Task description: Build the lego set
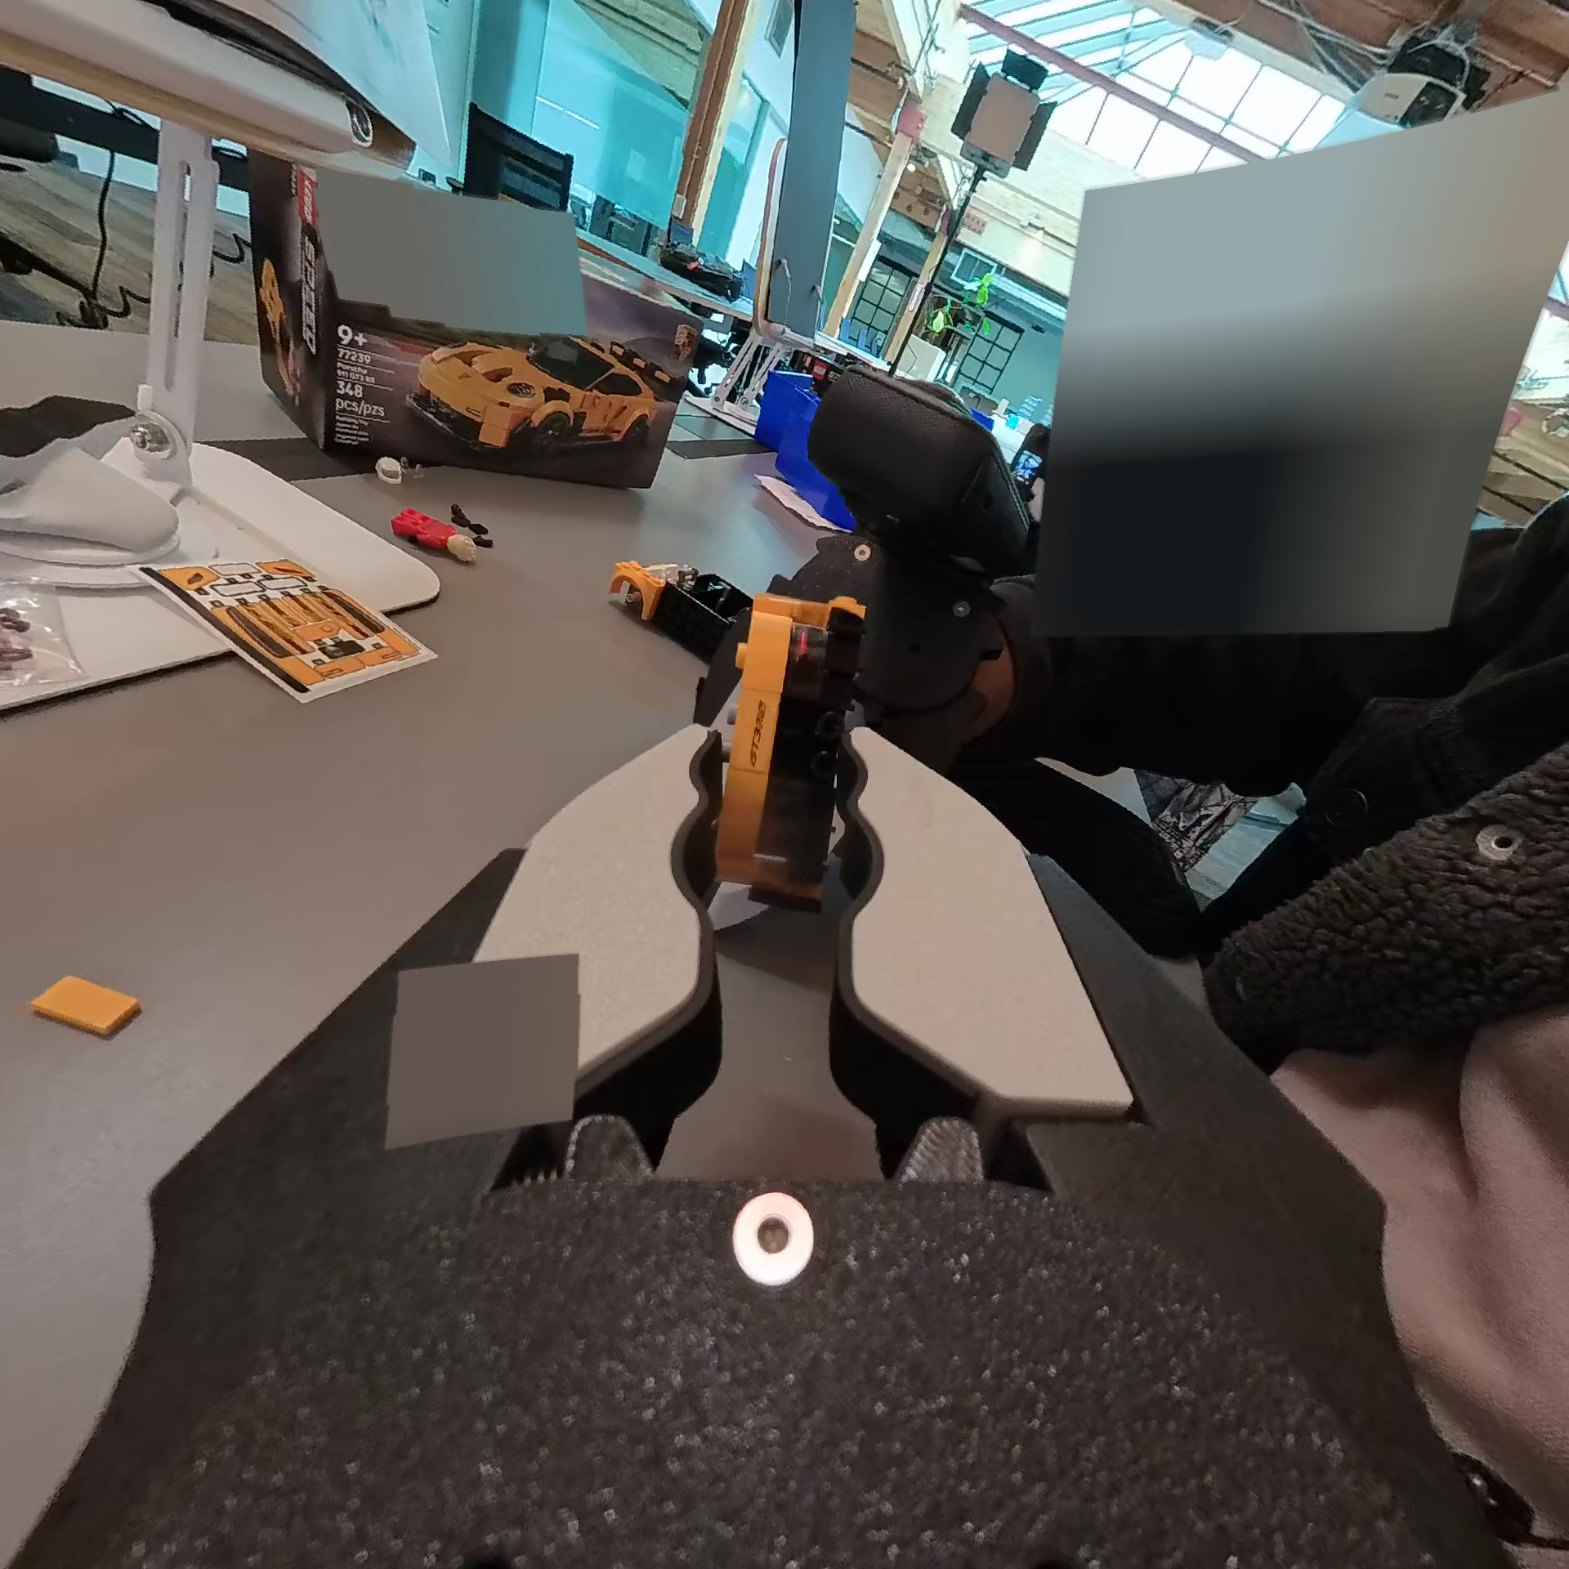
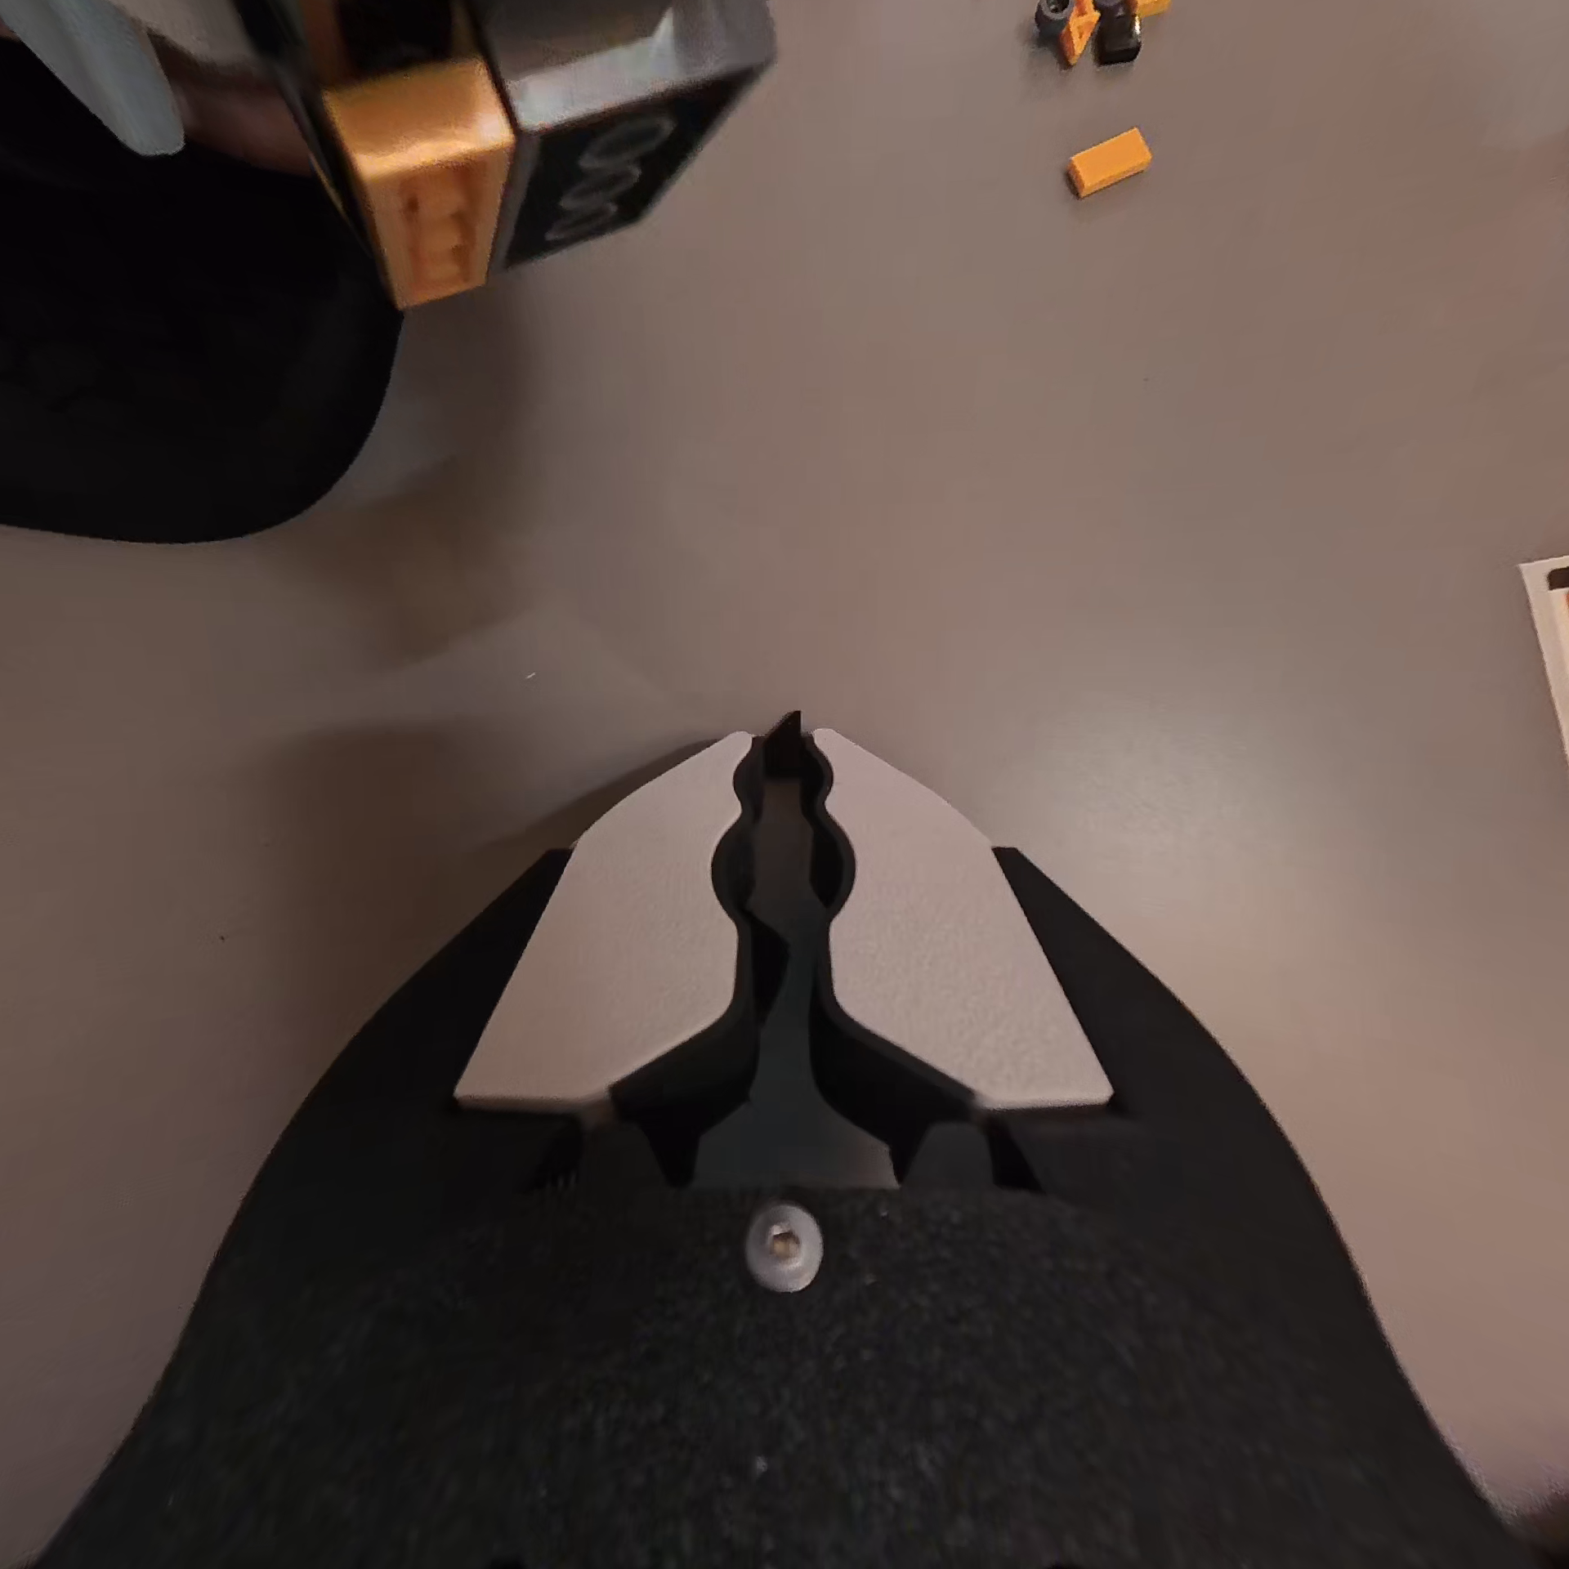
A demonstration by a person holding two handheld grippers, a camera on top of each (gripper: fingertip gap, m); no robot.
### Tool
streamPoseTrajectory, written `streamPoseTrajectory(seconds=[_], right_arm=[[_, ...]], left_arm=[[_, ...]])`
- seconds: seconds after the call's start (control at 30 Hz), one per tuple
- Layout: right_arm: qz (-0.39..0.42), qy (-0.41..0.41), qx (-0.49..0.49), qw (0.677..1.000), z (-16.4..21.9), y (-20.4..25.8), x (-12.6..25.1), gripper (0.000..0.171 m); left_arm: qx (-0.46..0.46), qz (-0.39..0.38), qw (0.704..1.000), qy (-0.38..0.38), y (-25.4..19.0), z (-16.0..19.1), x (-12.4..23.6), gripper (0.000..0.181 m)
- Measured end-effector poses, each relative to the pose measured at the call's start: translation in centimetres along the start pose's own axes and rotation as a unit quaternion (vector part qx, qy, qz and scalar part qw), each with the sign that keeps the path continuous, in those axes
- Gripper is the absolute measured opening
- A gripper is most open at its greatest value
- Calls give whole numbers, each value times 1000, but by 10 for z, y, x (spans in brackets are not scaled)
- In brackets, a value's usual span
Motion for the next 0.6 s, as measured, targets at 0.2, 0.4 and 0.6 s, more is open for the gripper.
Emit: streamPoseTrajectory(seconds=[0.2, 0.4, 0.6], right_arm=[[4, -73, -57, 996, -6, 3, 23, 7], [24, -189, -88, 978, -43, 7, 88, 7], [-7, -254, -73, 964, -104, 24, 133, 7]], left_arm=[[-36, -16, 999, -21, -2, -3, 0, 25], [-215, -122, 963, -104, -14, -16, 3, 25], [-264, -249, 913, -185, -18, -40, 17, 25]])
Point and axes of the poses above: each gripper's, where its closed fingertips meet, x back along the fingers, z out of its underside, y = z × x across the jaws, the point moved 5 cm from there along x, back along the fingers, and after that the axes turned 10 degrees about -z, right-handed, at the moved point
